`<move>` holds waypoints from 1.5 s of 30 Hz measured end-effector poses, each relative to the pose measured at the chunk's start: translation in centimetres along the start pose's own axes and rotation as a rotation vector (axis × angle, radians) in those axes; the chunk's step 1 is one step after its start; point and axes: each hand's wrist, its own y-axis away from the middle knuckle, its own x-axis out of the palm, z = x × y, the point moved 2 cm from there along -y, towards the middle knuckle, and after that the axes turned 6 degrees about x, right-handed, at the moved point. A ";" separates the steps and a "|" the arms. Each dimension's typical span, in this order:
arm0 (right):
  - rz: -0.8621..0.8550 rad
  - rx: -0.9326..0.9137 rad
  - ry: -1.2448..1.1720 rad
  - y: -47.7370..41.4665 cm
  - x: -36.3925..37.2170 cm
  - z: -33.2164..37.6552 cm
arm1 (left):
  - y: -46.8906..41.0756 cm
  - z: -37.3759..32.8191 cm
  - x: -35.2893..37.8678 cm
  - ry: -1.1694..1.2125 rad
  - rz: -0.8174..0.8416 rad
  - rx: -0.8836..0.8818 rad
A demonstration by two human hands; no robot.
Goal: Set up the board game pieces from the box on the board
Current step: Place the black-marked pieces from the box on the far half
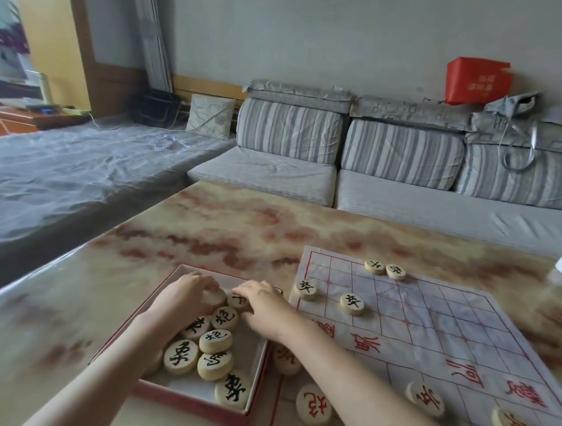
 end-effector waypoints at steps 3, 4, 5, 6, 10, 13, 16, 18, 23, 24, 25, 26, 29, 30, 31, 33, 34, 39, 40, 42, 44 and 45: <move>-0.020 0.017 0.061 -0.4 0.5 -0.1 | -0.1 0.1 0.2 -0.011 -0.009 0.027; -0.029 0.027 0.064 -0.5 0.6 -0.2 | -0.2 0.1 0.3 -0.014 -0.010 0.037; -0.034 0.035 0.055 -0.6 0.6 -0.3 | -0.3 0.1 0.3 -0.021 -0.008 0.046; -0.038 0.036 0.042 -0.7 0.7 -0.3 | -0.3 0.0 0.3 -0.031 -0.002 0.053; -0.068 0.006 0.015 -0.6 0.5 -0.4 | -0.4 -0.1 0.4 -0.037 -0.001 0.075; -0.124 -0.005 -0.079 -0.2 -0.1 -0.5 | 0.0 -0.4 0.0 0.063 -0.103 0.086; -0.165 -0.006 -0.193 0.5 -1.1 -0.9 | -0.2 -0.3 -0.3 0.127 -0.166 0.033; -0.189 -0.006 -0.245 1.1 -1.9 -1.2 | -0.2 -0.6 -0.5 0.262 -0.180 -0.027; -0.244 0.001 -0.350 2.5 -3.7 -2.5 | -0.4 -2.5 -1.0 0.498 -0.215 -0.039; -0.250 0.009 -0.364 2.8 -4.1 -2.9 | -0.5 -2.9 -1.1 0.506 -0.197 -0.042; -0.255 0.016 -0.373 3.2 -4.3 -3.4 | -0.7 -3.3 -1.2 0.516 -0.181 -0.043; -0.261 0.024 -0.374 3.5 -4.6 -3.8 | -0.9 -3.9 -1.2 0.535 -0.171 -0.037; -0.276 0.065 -0.361 4.8 -5.3 -5.5 | -1.6 -5.6 -1.0 0.618 -0.119 -0.006; -0.281 0.084 -0.356 5.3 -5.6 -6.2 | -1.9 -6.2 -0.7 0.670 -0.094 0.000; -0.286 0.102 -0.352 5.7 -5.9 -6.9 | -2.0 -6.9 -0.5 0.700 -0.070 0.008; -0.304 0.136 -0.346 6.8 -6.6 -8.3 | -2.3 -8.3 0.2 0.669 -0.043 0.031; -0.313 0.150 -0.347 7.3 -7.0 -9.0 | -2.4 -9.1 0.6 0.640 -0.044 0.035; -0.319 0.215 -0.380 9.9 -8.4 -13.3 | -3.3 -13.7 2.7 0.602 -0.063 0.066; -0.324 0.231 -0.381 10.4 -8.7 -14.1 | -3.5 -14.5 3.2 0.583 -0.059 0.085; -0.349 0.267 -0.365 11.2 -9.2 -15.9 | -4.0 -16.2 4.0 0.534 -0.053 0.130; -0.374 0.297 -0.348 11.9 -9.8 -17.7 | -4.4 -18.0 4.7 0.474 -0.047 0.168; -0.381 0.310 -0.352 12.2 -10.1 -18.6 | -4.6 -18.9 5.2 0.453 -0.036 0.177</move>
